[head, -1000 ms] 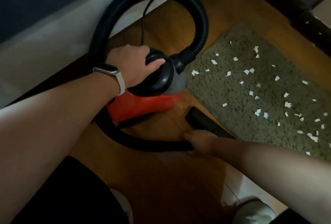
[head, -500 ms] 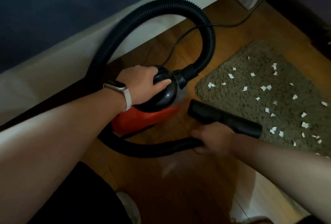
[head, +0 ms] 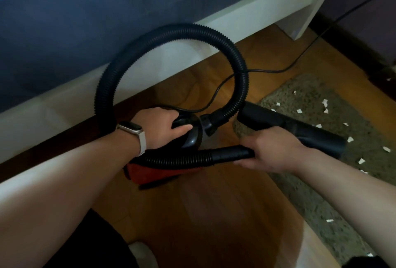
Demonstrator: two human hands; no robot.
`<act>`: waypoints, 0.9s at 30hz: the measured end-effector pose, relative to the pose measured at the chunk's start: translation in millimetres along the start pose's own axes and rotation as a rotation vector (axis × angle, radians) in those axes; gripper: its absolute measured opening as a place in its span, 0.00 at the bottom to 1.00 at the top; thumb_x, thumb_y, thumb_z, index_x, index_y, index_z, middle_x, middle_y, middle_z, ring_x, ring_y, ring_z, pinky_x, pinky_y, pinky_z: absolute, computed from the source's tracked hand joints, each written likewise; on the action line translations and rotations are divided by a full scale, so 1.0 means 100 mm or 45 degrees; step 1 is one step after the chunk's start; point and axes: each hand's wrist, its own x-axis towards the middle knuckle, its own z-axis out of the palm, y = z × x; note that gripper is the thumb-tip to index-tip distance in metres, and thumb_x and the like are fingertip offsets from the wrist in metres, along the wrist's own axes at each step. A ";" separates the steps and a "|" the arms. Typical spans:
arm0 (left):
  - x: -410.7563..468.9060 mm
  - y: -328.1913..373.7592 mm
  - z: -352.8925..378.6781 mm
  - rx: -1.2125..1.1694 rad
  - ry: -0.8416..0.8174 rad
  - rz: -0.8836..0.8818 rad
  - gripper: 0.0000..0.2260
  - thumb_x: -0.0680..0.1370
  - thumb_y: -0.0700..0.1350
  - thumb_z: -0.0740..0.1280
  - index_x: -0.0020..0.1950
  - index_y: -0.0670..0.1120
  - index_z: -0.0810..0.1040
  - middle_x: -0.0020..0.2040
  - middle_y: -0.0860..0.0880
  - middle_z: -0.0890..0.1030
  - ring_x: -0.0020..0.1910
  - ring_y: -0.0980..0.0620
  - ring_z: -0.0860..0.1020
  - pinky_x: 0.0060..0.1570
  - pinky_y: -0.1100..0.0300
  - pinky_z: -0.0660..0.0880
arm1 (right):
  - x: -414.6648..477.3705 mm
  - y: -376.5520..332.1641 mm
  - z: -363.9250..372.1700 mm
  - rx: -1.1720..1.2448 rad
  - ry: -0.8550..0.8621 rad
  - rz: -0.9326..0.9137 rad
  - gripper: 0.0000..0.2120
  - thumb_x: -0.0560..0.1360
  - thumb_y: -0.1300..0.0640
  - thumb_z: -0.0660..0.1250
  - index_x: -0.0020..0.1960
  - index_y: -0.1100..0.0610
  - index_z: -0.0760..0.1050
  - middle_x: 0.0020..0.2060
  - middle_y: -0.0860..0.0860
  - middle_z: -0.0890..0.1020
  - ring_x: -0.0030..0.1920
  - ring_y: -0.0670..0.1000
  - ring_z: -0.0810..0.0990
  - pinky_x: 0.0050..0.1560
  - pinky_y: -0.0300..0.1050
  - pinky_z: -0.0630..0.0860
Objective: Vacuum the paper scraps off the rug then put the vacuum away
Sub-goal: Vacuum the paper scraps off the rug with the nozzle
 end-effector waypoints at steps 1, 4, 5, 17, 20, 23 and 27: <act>-0.01 -0.02 -0.02 -0.010 -0.026 -0.020 0.27 0.72 0.75 0.47 0.37 0.54 0.69 0.32 0.55 0.74 0.30 0.57 0.73 0.27 0.58 0.64 | 0.02 -0.01 -0.01 -0.005 0.018 -0.007 0.22 0.72 0.26 0.49 0.42 0.43 0.67 0.33 0.43 0.75 0.34 0.46 0.76 0.35 0.43 0.73; -0.02 -0.02 -0.04 -0.040 -0.082 -0.060 0.22 0.75 0.72 0.54 0.38 0.55 0.70 0.33 0.55 0.76 0.31 0.56 0.73 0.28 0.58 0.66 | 0.06 -0.02 -0.10 -0.001 0.053 -0.016 0.23 0.72 0.26 0.49 0.41 0.44 0.69 0.30 0.42 0.72 0.31 0.45 0.72 0.31 0.42 0.68; -0.02 0.00 -0.05 -0.057 -0.094 -0.071 0.21 0.76 0.71 0.56 0.38 0.55 0.71 0.33 0.54 0.76 0.31 0.56 0.74 0.29 0.57 0.68 | 0.08 -0.02 -0.15 -0.002 0.068 -0.014 0.24 0.72 0.26 0.48 0.41 0.44 0.70 0.30 0.42 0.72 0.30 0.44 0.72 0.31 0.41 0.67; -0.20 -0.04 -0.54 -0.587 -0.150 -0.031 0.26 0.70 0.75 0.57 0.48 0.57 0.81 0.46 0.57 0.79 0.46 0.59 0.78 0.51 0.50 0.76 | 0.19 0.01 -0.64 -0.156 0.347 0.015 0.24 0.72 0.29 0.55 0.43 0.47 0.78 0.31 0.42 0.74 0.32 0.49 0.78 0.30 0.43 0.74; -0.26 -0.07 -0.57 -0.516 -0.328 -0.067 0.30 0.65 0.77 0.59 0.50 0.56 0.79 0.51 0.57 0.74 0.48 0.58 0.75 0.54 0.52 0.75 | 0.18 0.10 -0.66 -0.141 0.387 0.075 0.27 0.71 0.27 0.51 0.43 0.46 0.79 0.30 0.42 0.73 0.31 0.48 0.76 0.29 0.40 0.69; -0.26 -0.12 -0.53 -0.382 -0.464 -0.049 0.24 0.66 0.76 0.63 0.49 0.60 0.75 0.51 0.57 0.72 0.48 0.58 0.75 0.53 0.52 0.76 | 0.16 0.15 -0.60 -0.098 0.387 0.100 0.25 0.71 0.28 0.54 0.43 0.46 0.78 0.29 0.40 0.69 0.29 0.45 0.70 0.28 0.37 0.62; -0.18 -0.15 -0.62 -0.319 -0.431 -0.012 0.16 0.71 0.69 0.68 0.45 0.59 0.74 0.43 0.55 0.78 0.39 0.59 0.78 0.42 0.56 0.78 | 0.10 0.17 -0.54 -0.043 0.415 0.149 0.20 0.72 0.29 0.56 0.41 0.44 0.73 0.29 0.41 0.69 0.28 0.45 0.70 0.28 0.38 0.64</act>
